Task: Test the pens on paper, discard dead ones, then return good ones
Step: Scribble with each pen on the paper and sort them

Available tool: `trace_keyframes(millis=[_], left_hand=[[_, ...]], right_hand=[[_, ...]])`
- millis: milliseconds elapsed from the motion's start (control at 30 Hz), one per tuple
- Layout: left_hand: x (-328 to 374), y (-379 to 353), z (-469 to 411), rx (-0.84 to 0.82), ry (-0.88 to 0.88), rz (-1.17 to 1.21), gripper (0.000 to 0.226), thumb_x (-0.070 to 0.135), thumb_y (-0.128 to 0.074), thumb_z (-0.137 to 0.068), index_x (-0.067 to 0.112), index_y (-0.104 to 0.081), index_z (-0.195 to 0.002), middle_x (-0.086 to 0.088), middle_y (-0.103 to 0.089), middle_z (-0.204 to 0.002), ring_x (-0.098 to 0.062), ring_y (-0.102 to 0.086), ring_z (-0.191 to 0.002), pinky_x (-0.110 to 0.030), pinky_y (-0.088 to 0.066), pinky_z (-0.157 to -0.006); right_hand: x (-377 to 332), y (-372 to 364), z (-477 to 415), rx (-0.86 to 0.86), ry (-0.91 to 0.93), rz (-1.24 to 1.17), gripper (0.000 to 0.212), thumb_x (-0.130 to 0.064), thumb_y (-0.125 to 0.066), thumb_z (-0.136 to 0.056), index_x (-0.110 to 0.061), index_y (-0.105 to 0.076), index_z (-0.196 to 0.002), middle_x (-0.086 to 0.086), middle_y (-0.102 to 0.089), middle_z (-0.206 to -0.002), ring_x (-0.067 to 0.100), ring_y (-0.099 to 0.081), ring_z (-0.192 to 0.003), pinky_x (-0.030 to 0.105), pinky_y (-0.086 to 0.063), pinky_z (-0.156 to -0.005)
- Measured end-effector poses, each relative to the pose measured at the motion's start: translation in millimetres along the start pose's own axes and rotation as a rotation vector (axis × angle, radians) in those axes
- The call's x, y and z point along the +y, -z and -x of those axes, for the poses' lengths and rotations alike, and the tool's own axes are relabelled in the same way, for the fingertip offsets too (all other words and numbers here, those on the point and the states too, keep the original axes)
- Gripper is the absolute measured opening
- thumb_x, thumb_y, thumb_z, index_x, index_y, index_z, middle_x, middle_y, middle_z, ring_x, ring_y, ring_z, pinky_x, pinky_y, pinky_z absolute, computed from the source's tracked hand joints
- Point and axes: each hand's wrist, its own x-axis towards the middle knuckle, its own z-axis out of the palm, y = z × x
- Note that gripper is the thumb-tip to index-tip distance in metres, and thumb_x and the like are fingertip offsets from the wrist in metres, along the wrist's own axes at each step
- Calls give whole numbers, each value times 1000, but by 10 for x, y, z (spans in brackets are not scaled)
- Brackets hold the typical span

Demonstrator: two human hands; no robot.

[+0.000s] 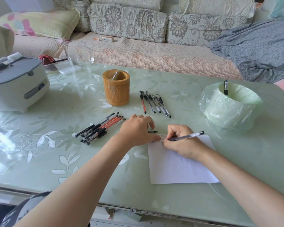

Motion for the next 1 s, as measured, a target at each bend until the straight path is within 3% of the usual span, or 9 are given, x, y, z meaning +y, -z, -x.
trace_keyframes(millis=[400,533,633,733,833,933,1000], left_hand=[[6,8,18,11,-3,4,47,64,-70,-71,33,-57,-105,9,-56,-99,-14,-43,-100,-30,-44,-86],[4,15,21,6,-2,-1,47,64,-69,-72,34,-57,-105,10,-56,-99,-13,-43,-101,-30,-44,-86],[-4,37,13,-11,-13,14,44,62,-70,-73,34,-58,-106,11,-57,-99,-13,-43,-100,-27,-41,-83],[-50,106,1,-72,-48,54,36,53,-71,-78,34,-61,-107,11,-57,-99,-11,-44,-96,-23,-34,-77],[-115,174,6,-98,-86,77,24,39,-72,-82,33,-66,-105,12,-55,-96,-8,-46,-90,-20,-35,-69],[-145,182,24,-51,-117,55,14,29,-69,-86,30,-69,-100,14,-54,-92,-6,-50,-84,-12,-35,-64],[-138,173,33,-15,-123,48,12,27,-66,-88,28,-70,-99,15,-54,-89,-7,-52,-85,-18,-40,-67]], right_hand=[[-28,-18,-14,13,-14,25,24,1,-65,-70,-4,-43,-63,-10,-39,-53,11,-32,-51,22,-25,-47],[-18,6,-27,81,-76,-141,23,3,-62,-76,-9,-46,-65,2,-43,-53,14,-34,-47,22,-25,-45],[-20,55,-29,158,-124,-270,20,6,-59,-85,-9,-50,-73,15,-49,-58,17,-41,-47,22,-30,-44],[-23,45,-22,131,-103,-281,14,5,-62,-88,-8,-61,-82,6,-56,-63,14,-49,-52,22,-34,-42],[-30,47,-27,140,-107,-302,22,3,-56,-94,-13,-71,-97,5,-62,-70,15,-52,-55,24,-38,-43],[-70,86,-24,114,-80,-348,35,3,-45,-100,-16,-66,-121,16,-67,-89,21,-59,-61,28,-46,-44],[-138,115,-18,88,-70,-400,38,5,-43,-100,-14,-62,-128,18,-67,-96,23,-61,-65,30,-49,-47]])
